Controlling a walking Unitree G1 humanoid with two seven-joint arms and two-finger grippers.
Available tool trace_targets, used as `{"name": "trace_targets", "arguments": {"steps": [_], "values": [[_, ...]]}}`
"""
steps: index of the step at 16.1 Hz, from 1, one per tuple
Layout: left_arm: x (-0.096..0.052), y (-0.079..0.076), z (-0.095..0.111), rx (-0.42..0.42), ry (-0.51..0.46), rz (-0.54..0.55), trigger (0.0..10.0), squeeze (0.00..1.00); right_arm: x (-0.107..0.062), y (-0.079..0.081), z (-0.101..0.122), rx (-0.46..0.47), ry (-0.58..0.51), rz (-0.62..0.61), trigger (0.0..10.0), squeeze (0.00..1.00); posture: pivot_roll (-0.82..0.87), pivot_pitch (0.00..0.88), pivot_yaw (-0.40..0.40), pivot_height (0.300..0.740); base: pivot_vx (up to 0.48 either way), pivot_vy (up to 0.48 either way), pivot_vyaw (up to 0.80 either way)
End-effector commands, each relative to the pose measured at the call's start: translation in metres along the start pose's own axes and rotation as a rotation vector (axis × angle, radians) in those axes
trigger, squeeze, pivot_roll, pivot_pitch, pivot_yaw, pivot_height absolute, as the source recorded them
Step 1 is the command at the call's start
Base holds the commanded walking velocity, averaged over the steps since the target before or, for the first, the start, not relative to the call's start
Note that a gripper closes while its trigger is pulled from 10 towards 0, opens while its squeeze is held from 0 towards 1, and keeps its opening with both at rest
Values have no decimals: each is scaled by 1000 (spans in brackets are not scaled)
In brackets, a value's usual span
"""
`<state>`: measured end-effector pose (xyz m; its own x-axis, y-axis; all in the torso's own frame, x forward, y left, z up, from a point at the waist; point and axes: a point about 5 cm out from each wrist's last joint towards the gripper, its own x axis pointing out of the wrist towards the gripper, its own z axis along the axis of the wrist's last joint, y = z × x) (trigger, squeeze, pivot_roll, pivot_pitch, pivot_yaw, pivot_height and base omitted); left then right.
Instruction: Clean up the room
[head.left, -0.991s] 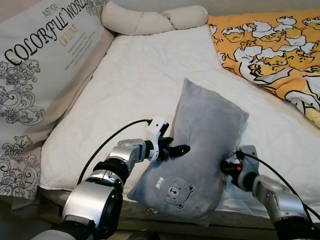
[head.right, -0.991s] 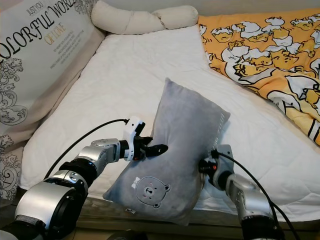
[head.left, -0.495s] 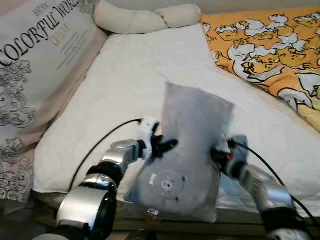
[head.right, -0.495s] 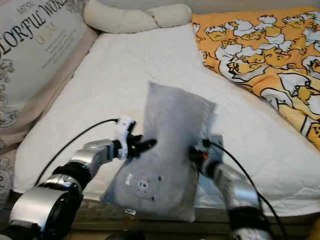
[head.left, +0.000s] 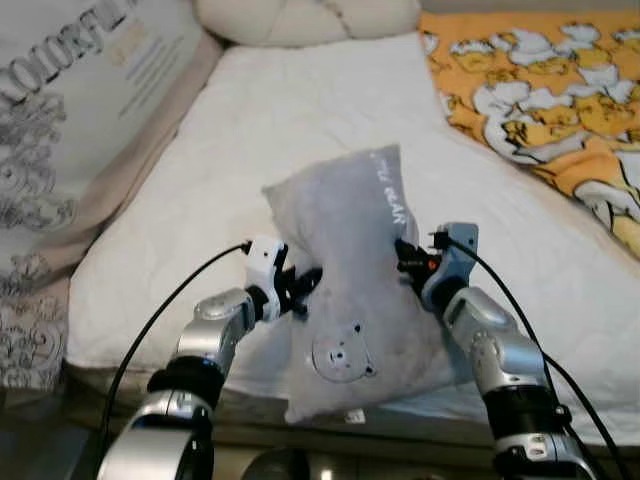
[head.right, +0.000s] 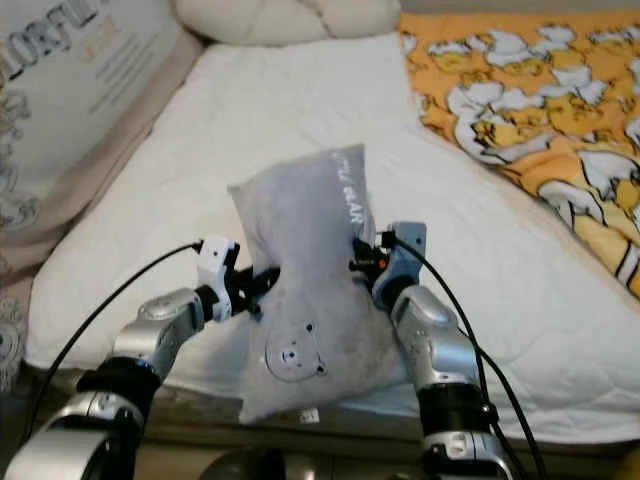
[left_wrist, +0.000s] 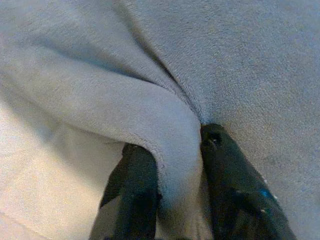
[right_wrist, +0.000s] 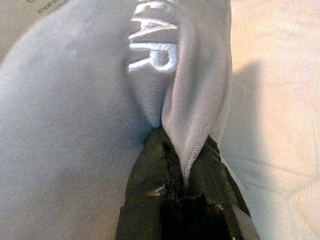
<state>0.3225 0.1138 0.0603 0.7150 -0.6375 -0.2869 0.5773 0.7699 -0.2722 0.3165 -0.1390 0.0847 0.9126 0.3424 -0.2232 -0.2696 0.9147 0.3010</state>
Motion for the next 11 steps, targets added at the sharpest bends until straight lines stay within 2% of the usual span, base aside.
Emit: {"name": "trace_targets", "arguments": {"steps": [1,4,7,8,10,11], "values": [[2,-3,17,14,-63,2,0,0,4,17,5,-32,-31,50,0,0,88,0,87,740,0,0,0],[-2,-5,20,36,-76,66,0,0,4,18,0,-30,-37,-1,0,0,86,0,99,740,0,0,0],[-3,-6,21,52,-77,85,0,0,3,17,-2,-28,-43,-32,0,0,82,0,102,740,0,0,0],[-4,-6,30,41,-115,130,0,0,-2,13,-3,-39,-67,-86,0,0,76,0,106,740,0,0,0],[-5,-7,34,32,-142,159,0,0,-6,9,0,-61,-93,-122,0,0,63,0,106,740,0,0,0],[-6,-8,35,65,-149,184,0,0,-7,8,1,-75,-98,-132,0,0,62,0,100,740,0,0,0]]}}
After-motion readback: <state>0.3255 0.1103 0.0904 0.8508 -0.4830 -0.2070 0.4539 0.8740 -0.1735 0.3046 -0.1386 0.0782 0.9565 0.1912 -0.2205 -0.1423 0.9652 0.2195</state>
